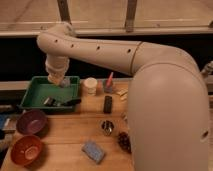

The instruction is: Wipe purple bowl with towel

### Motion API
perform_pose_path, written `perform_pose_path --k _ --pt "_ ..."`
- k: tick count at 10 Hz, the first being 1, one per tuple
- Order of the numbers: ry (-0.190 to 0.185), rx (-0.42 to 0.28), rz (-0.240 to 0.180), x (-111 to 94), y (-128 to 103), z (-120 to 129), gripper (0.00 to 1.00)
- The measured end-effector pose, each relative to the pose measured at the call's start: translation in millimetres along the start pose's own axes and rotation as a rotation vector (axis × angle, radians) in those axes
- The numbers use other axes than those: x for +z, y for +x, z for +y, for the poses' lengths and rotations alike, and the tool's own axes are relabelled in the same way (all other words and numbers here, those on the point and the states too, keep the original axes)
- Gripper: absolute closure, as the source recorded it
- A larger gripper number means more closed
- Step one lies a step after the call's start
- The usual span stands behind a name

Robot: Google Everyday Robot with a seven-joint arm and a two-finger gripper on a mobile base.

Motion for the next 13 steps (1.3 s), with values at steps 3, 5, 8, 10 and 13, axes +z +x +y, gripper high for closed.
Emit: perform_pose_path --k 3,5,8,10,13 --pt "-0.066 -0.138 -0.002 21 -32 68 1.0" --pt "-0.119 -0.238 -0.009 40 -59 119 1.0" --pt "-0.158 -0.31 -0.013 54 -80 156 1.0" --pt "-0.157 -0.31 -0.013 54 -80 155 1.0" --pt "-0.184 -0.312 0.009 63 -78 156 1.0"
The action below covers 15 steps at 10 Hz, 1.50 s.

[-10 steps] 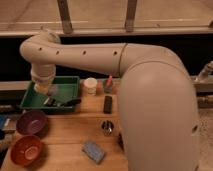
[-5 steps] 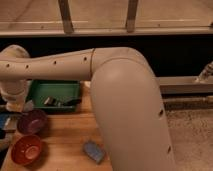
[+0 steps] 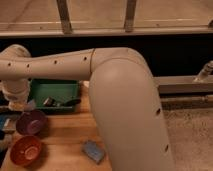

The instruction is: Wipe purple bowl with towel

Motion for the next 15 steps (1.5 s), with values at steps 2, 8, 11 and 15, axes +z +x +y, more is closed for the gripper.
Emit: perform_pose_path --k 2,8,11,15 --pt "-0.05 0.007 0.01 31 5 1 1.0" --pt "-0.161 0.009 0.038 117 -6 3 1.0" --pt "-0.164 0.035 0.045 134 -5 -7 1.0" --pt "-0.17 0.123 0.066 139 23 -13 1.0"
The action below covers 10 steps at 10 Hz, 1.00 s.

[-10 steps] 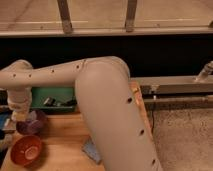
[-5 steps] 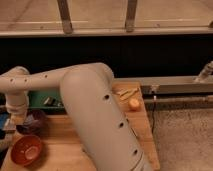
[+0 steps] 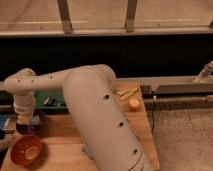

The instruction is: Wipe purple bowl with towel

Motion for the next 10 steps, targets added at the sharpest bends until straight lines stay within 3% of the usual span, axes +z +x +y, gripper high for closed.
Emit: perform_pose_path --k 3,5,8,10 --pt "0.029 0.066 -0.006 -11 22 -14 1.0" --pt "0.042 0.07 -0.003 -13 18 -22 1.0" --pt "0.04 0.019 0.003 -5 -16 -38 1.0" --pt "0.033 -0.032 -0.008 2 -39 -36 1.0"
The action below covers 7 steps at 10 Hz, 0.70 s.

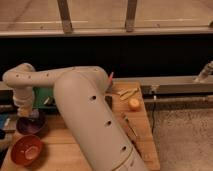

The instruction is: Wipe purple bowl with towel

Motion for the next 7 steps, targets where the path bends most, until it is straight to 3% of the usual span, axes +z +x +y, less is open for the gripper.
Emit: perform_pose_path --k 2,4,7 --pt "-0.01 -0.034 -0.007 1 -10 16 1.0" --pt "-0.037 -0.048 -0.001 3 -12 47 1.0" --pt "-0.058 0.022 0.031 5 27 64 1.0"
